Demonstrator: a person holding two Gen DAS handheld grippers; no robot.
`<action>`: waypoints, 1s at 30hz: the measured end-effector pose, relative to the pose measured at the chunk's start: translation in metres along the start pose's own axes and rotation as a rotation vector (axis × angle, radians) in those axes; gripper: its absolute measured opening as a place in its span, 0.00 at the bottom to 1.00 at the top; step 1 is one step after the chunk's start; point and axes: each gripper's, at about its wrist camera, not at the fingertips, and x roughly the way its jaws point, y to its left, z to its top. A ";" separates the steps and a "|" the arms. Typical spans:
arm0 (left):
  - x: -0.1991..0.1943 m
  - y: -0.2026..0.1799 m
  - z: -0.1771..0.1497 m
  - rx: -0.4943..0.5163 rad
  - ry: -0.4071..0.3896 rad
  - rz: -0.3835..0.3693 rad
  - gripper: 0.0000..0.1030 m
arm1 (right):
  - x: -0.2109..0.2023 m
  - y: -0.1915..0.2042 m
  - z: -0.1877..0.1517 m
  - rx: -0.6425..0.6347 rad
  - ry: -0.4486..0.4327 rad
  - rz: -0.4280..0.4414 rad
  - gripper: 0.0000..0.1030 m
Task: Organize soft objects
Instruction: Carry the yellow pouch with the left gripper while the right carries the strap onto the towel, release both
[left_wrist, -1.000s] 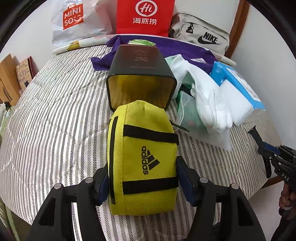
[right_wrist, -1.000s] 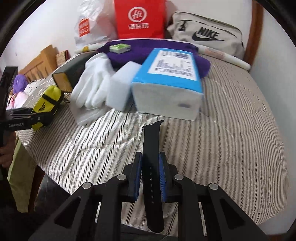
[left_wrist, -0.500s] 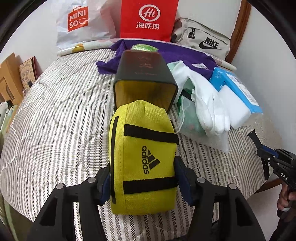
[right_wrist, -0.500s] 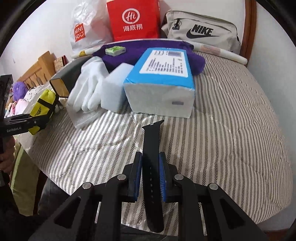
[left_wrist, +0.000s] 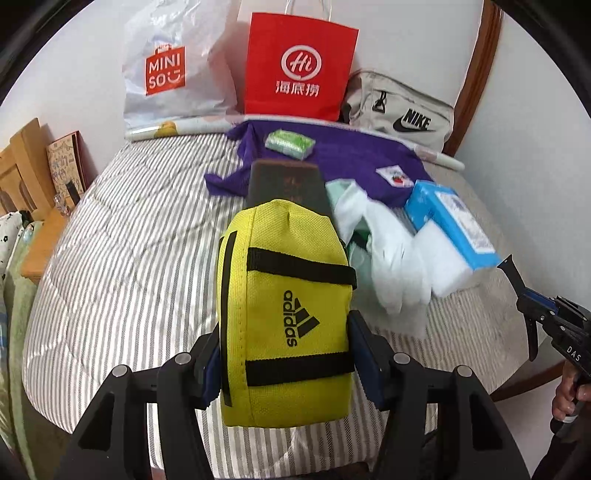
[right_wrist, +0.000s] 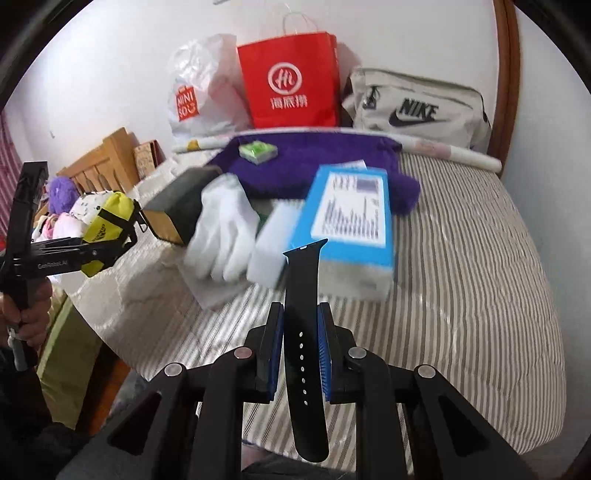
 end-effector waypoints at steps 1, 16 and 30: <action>-0.001 0.000 0.004 0.000 -0.003 0.001 0.55 | 0.000 0.000 0.003 -0.002 -0.003 0.004 0.17; 0.012 0.006 0.081 -0.052 -0.020 -0.027 0.55 | 0.027 -0.010 0.097 -0.036 -0.048 0.026 0.17; 0.056 0.015 0.145 -0.089 0.003 -0.067 0.55 | 0.083 -0.036 0.170 -0.034 -0.043 0.016 0.17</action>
